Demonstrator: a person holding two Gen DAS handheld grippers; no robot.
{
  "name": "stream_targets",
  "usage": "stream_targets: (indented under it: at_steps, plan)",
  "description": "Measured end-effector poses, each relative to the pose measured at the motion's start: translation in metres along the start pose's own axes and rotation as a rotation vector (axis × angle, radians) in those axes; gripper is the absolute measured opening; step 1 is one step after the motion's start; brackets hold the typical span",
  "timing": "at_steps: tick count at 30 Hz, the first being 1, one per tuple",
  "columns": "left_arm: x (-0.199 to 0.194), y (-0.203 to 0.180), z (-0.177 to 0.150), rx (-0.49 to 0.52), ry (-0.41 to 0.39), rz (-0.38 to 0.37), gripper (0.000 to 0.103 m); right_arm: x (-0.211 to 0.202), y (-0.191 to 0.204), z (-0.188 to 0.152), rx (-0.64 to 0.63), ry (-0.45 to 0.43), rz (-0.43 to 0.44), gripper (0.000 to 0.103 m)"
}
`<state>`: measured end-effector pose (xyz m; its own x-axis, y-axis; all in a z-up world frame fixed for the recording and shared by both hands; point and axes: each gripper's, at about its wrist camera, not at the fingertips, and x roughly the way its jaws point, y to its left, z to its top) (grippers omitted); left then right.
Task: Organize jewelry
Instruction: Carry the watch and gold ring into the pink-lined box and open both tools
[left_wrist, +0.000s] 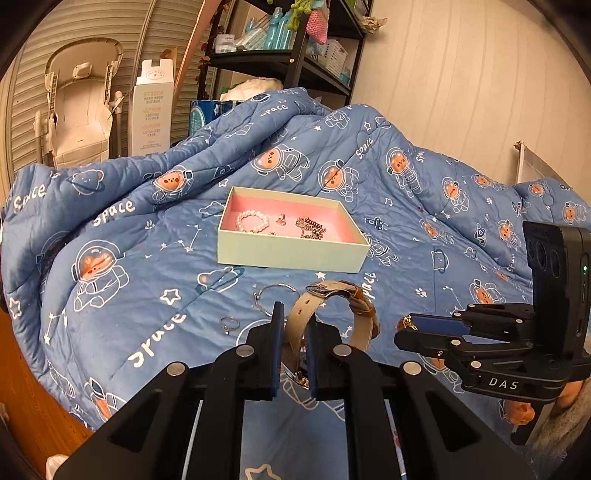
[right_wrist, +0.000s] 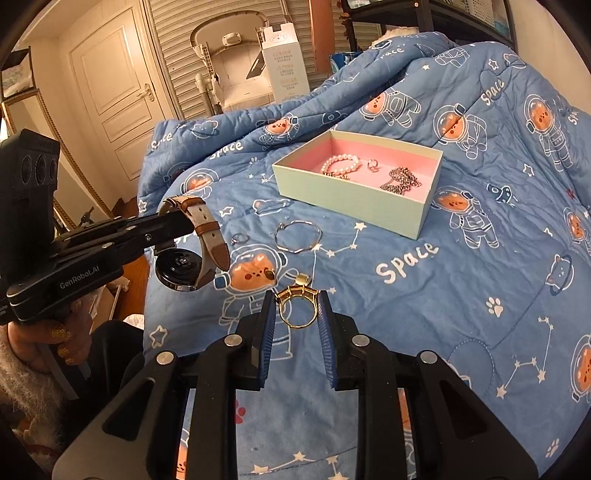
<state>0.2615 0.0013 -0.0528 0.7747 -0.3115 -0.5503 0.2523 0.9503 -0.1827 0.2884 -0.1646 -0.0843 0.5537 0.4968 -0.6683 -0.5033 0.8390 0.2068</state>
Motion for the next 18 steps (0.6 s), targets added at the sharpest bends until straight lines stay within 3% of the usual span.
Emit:
stream_targets:
  at_steps: [9,18]
  plan:
    - [0.007,0.0,0.034,0.027,-0.048,-0.024,0.009,0.001,-0.007,0.039,-0.016,-0.042,0.02,0.023]
    - [0.046,0.011,0.08,0.039,-0.062,-0.025,0.006,0.02,-0.028,0.095,-0.059,-0.073,-0.036,0.023]
